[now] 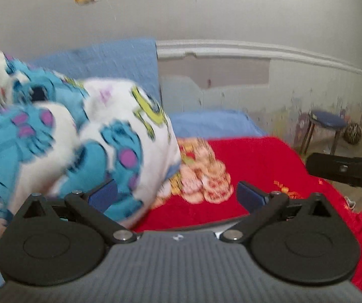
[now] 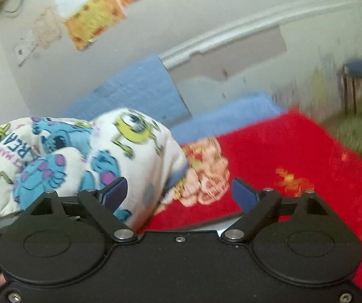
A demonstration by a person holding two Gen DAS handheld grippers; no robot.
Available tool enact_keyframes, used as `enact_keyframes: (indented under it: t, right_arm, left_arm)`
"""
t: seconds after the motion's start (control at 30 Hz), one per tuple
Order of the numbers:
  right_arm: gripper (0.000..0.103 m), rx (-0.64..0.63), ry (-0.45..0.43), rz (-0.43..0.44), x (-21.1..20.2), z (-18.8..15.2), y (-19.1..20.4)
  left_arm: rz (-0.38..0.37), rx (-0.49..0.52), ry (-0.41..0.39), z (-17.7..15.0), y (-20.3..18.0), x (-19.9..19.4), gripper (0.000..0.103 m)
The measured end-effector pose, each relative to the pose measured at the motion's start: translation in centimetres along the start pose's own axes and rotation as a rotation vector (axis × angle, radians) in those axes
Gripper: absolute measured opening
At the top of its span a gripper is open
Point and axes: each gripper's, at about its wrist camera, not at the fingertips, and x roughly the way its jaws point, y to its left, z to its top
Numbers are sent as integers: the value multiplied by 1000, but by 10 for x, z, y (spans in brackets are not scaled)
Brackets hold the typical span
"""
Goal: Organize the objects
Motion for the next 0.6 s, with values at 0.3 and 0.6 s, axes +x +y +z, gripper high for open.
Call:
enact_keyframes:
  t: [0.3,0.6]
  right_arm:
    - [103,-45,-107,-64,-105,17,59]
    - [103,-11,-132,-88,-182,-30,40]
  left_arm:
    - [63,89,-148,19,2,-98,103]
    - [19,19,-167,-15,2,-162,103]
